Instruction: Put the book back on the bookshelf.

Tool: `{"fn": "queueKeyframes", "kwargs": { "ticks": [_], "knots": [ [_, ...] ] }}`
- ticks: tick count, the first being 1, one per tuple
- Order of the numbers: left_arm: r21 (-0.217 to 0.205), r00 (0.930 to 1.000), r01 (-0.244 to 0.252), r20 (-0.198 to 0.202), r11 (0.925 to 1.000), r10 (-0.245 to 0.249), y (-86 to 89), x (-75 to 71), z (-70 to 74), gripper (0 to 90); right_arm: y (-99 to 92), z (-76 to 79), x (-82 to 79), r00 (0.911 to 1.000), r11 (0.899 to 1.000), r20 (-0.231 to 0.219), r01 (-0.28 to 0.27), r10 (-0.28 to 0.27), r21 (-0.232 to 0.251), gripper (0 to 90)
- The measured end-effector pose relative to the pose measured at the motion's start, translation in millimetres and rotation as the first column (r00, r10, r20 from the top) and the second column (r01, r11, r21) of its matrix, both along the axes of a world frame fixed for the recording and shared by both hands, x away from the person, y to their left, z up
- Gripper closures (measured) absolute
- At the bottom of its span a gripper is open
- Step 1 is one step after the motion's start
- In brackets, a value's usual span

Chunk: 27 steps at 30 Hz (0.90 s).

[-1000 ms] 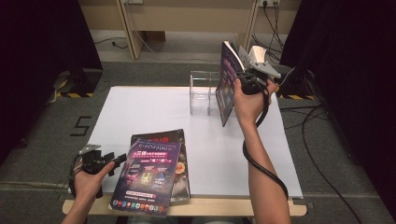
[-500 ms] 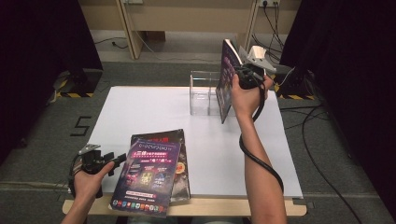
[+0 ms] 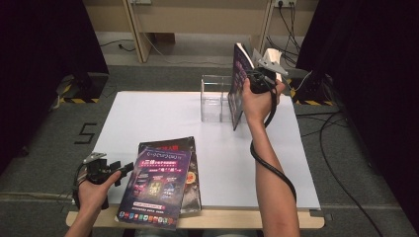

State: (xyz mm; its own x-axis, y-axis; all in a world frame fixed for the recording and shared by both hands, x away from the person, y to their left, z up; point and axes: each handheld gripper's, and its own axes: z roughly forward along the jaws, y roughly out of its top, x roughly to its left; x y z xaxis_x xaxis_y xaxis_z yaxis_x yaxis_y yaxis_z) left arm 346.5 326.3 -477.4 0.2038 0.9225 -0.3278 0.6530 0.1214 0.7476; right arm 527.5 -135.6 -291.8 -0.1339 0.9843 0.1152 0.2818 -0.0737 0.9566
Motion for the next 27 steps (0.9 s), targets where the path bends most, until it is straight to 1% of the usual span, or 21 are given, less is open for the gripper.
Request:
{"fn": "queueKeyframes", "kwargs": {
  "ticks": [5,13,14,17,20,24,25,27],
  "knots": [
    [-0.002,1.0000,0.000,0.000,1.0000,0.000,0.5,0.1,0.1,36.7,1.3,-5.9,3.3,0.9999,1.000,-0.011,0.007,-0.007,0.002,84.4],
    [-0.002,1.0000,0.002,0.000,1.0000,-0.002,0.5,0.0,-0.2,36.7,2.8,-16.0,7.5,0.9995,1.000,-0.026,0.017,-0.018,-0.010,84.4],
    [-0.002,1.0000,0.002,0.000,1.0000,-0.002,0.4,0.0,-0.2,36.7,2.6,-17.0,7.4,0.9995,1.000,-0.022,0.022,-0.022,-0.013,84.3],
    [0.000,1.0000,0.004,-0.003,1.0000,-0.004,0.1,0.1,-0.7,36.7,2.4,-18.3,6.7,0.9994,1.000,-0.021,0.026,-0.026,-0.018,84.2],
    [-0.001,1.0000,0.006,-0.002,1.0000,-0.006,-0.8,0.0,-0.8,36.7,2.1,-18.0,5.4,0.9991,0.999,-0.031,0.027,-0.028,-0.025,83.5],
    [-0.002,1.0000,0.005,0.000,1.0000,-0.005,-1.0,-0.3,-0.5,36.7,0.0,-17.1,2.7,0.9978,0.999,-0.061,0.025,-0.027,-0.029,81.1],
    [-0.002,1.0000,0.006,-0.001,1.0000,-0.006,-1.1,-0.3,-0.5,36.7,-0.5,-16.8,1.9,0.9972,0.999,-0.071,0.022,-0.024,-0.027,80.3],
    [-0.001,1.0000,0.008,-0.002,1.0000,-0.008,-1.6,-0.3,-0.6,36.7,-1.3,-16.2,1.6,0.9950,0.999,-0.098,0.017,-0.021,-0.039,78.9]
  ]
}}
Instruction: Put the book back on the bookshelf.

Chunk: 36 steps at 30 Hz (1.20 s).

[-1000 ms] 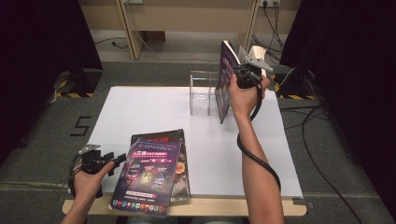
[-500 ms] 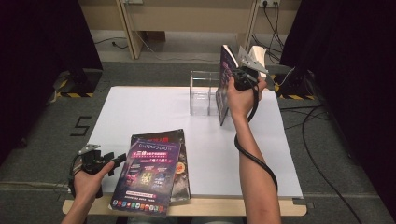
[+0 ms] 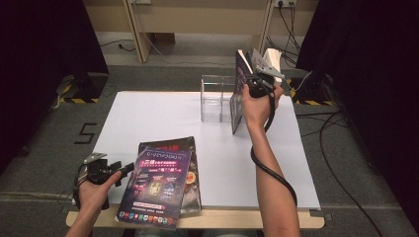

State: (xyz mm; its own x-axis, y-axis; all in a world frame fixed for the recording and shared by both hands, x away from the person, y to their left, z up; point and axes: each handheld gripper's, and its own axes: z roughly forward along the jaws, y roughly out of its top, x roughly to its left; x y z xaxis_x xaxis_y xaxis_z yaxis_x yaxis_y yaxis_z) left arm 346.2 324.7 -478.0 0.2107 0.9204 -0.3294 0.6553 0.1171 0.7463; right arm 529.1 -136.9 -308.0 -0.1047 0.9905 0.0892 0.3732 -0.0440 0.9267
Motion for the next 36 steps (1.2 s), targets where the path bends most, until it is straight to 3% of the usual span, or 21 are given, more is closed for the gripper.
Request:
{"fn": "queueKeyframes", "kwargs": {
  "ticks": [12,22,36],
  "knots": [
    [0.003,1.0000,0.004,-0.002,1.0000,-0.004,-0.9,0.2,-0.6,36.7,-6.9,2.0,0.5,0.9980,1.000,-0.063,-0.006,0.007,0.026,75.7],
    [0.005,1.0000,0.006,-0.003,1.0000,-0.006,-0.9,0.3,-0.7,36.8,-7.2,6.5,7.1,0.9915,0.999,-0.130,0.014,-0.009,0.038,84.1],
    [0.007,1.0000,0.003,-0.005,1.0000,-0.003,0.3,0.8,-1.2,36.9,-0.6,5.2,13.1,0.9996,0.999,-0.029,0.001,0.000,0.051,84.5]
  ]
}}
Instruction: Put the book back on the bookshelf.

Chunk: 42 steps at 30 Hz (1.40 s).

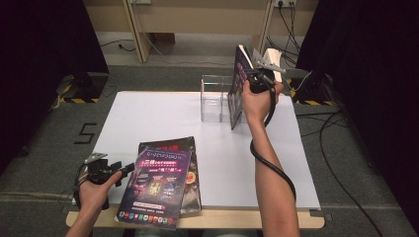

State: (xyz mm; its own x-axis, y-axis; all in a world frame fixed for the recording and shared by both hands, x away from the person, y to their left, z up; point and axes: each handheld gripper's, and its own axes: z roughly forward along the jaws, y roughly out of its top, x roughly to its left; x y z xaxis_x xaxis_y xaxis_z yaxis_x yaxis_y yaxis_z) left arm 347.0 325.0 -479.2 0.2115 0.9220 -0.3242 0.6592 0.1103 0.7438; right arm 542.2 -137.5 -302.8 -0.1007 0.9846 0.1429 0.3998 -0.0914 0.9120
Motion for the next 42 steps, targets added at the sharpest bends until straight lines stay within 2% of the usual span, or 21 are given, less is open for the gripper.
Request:
{"fn": "queueKeyframes", "kwargs": {
  "ticks": [7,9,14,23,33,42],
  "knots": [
    [-0.004,1.0000,0.000,0.002,1.0000,0.000,0.7,-0.3,0.1,37.0,0.2,-7.9,4.0,0.9998,1.000,0.004,0.019,-0.019,-0.019,84.4],
    [-0.003,1.0000,0.001,0.001,1.0000,-0.001,0.4,-0.1,-0.2,36.9,-1.4,-8.4,3.3,0.9997,1.000,0.007,0.025,-0.025,-0.013,84.3],
    [-0.003,1.0000,0.005,0.001,1.0000,-0.005,-1.5,-0.1,-0.1,36.9,-4.4,-7.9,4.3,0.9996,0.999,-0.003,0.030,-0.030,-0.037,82.7],
    [-0.003,1.0000,0.005,0.001,1.0000,-0.005,-1.5,-0.3,-0.2,36.9,-6.3,-9.0,2.9,0.9998,0.999,-0.002,0.021,-0.021,-0.044,71.1],
    [0.000,1.0000,0.008,0.001,1.0000,-0.008,-2.6,-0.5,-0.1,36.9,-9.3,-12.9,-6.8,0.9999,0.998,0.006,0.010,-0.009,-0.062,62.4],
    [0.001,1.0000,0.009,0.003,1.0000,-0.009,-4.0,-0.7,0.4,36.9,-13.6,-14.1,-21.3,0.9997,0.999,0.024,0.000,0.001,-0.051,61.0]
  ]
}}
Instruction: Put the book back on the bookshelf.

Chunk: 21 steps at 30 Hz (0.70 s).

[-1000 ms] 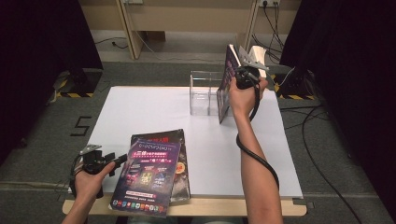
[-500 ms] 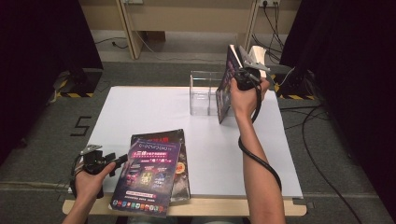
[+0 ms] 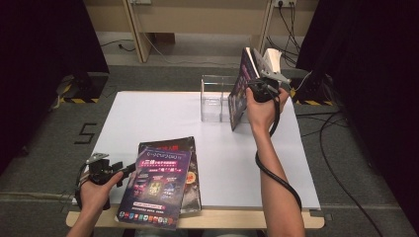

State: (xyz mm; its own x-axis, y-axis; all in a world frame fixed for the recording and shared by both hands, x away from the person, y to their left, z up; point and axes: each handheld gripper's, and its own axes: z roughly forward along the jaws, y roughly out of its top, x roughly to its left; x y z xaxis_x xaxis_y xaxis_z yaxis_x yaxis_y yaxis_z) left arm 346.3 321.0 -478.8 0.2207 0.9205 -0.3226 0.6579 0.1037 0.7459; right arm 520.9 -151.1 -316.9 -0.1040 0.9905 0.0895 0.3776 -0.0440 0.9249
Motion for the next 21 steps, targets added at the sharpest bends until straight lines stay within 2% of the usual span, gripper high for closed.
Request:
{"fn": "queueKeyframes", "kwargs": {
  "ticks": [13,21],
  "knots": [
    [0.002,1.0000,0.005,0.002,1.0000,-0.005,-1.6,-0.5,0.8,36.9,-6.1,-4.3,-16.9,0.9999,1.000,0.011,-0.013,0.013,0.028,60.6],
    [0.004,1.0000,0.008,0.000,1.0000,-0.008,-2.5,-0.9,0.6,36.9,-8.4,-6.8,-25.6,0.9997,0.999,0.014,-0.020,0.020,0.028,60.5]
  ]
}}
